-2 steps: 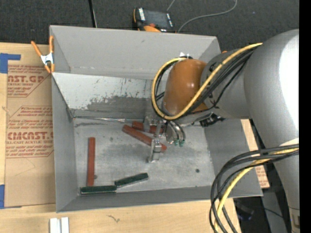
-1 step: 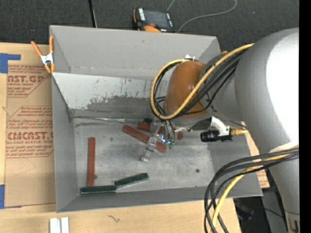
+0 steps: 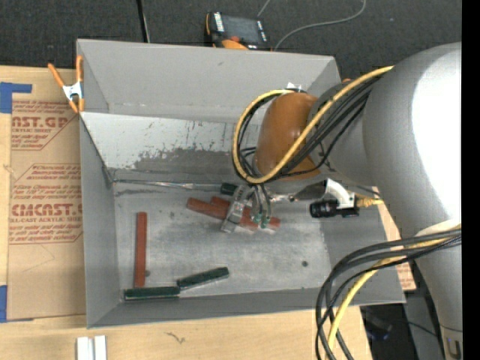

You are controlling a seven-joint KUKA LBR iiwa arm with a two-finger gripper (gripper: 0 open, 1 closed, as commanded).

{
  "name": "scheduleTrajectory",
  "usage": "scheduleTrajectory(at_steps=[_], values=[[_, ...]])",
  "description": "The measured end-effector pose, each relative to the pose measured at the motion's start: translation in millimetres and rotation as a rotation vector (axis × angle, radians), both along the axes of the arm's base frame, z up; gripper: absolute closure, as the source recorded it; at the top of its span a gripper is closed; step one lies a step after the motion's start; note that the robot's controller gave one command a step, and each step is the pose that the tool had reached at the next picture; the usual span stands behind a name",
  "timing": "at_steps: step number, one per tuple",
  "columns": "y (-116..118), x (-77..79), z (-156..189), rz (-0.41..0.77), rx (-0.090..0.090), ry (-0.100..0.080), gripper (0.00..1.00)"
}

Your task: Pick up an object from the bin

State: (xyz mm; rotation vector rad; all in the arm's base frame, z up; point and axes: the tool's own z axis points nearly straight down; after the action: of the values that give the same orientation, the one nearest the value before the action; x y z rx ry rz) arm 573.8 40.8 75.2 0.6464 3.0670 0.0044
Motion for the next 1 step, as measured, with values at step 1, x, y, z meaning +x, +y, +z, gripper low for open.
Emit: scheduleTrajectory(at_steps=[1], values=[[-0.3,-2.2,-2.6,0.0,-0.001,0.007,0.0]])
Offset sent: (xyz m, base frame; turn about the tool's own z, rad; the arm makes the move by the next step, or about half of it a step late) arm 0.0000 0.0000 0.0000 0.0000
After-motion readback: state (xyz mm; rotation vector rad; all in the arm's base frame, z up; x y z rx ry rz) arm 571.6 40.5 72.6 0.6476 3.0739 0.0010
